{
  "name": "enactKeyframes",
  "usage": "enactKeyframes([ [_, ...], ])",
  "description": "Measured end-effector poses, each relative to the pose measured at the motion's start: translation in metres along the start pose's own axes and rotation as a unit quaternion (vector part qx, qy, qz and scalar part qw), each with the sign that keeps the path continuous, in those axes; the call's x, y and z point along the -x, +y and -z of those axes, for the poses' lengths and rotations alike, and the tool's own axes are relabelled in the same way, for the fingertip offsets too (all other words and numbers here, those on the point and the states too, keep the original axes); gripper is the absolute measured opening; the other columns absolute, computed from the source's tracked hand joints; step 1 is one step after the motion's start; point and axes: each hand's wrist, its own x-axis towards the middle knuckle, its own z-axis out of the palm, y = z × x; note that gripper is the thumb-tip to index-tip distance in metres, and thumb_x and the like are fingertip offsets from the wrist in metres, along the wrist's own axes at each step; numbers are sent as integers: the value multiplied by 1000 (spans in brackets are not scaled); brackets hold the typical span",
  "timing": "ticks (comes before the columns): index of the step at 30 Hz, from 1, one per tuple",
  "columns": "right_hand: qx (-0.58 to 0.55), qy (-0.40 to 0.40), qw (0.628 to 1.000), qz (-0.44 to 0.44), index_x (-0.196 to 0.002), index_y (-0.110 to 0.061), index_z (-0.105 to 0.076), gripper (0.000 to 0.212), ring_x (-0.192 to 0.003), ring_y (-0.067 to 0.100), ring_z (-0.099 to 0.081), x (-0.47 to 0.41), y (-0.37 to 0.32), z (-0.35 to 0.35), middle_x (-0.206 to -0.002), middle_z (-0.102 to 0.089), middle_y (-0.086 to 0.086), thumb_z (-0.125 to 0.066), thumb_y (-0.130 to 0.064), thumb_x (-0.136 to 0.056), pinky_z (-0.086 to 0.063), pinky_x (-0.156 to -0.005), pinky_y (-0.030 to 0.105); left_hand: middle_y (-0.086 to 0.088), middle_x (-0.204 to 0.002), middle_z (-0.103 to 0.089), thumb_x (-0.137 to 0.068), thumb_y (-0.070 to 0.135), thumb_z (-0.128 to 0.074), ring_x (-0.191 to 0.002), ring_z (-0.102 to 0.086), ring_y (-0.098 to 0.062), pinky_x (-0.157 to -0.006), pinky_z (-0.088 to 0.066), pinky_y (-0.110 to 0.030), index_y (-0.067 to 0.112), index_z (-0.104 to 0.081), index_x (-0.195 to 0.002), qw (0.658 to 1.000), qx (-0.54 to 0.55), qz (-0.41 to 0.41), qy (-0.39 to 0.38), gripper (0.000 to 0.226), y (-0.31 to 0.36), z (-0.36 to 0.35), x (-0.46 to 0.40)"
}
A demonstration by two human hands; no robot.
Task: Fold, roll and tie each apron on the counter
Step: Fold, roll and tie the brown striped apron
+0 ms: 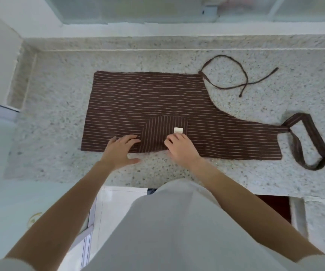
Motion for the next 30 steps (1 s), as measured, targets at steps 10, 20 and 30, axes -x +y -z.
enactKeyframes([
  [10,-8,86,987,-133,-87,-5,-58,13,-58,23,-64,21,-16,6,-61,-64,4,-68,-12,-82,-54,-73,36,1,-97,-69,-98,33,-41,-87,-65,-23,-75,-49,-33,28,-61,-115,996,65,-10,56,27,-66,27,21],
  [20,69,174,979,-84,-93,-7,-65,11,-66,27,-63,-43,32,64,-76,-66,8,-63,-16,-88,-54,-57,34,2,-60,-52,-96,32,-47,-51,-52,-21,-48,-34,-27,18,-55,-110,980,82,27,182,21,-103,82,-5],
  [30,-12,10,983,-184,-115,-7,-54,27,-96,31,-56,-148,88,81,-111,-58,13,-37,-23,-100,-45,-78,39,-9,-90,-68,-100,26,-35,-76,-63,-30,-63,-50,-37,22,-55,-118,984,34,93,149,28,-135,107,-107],
])
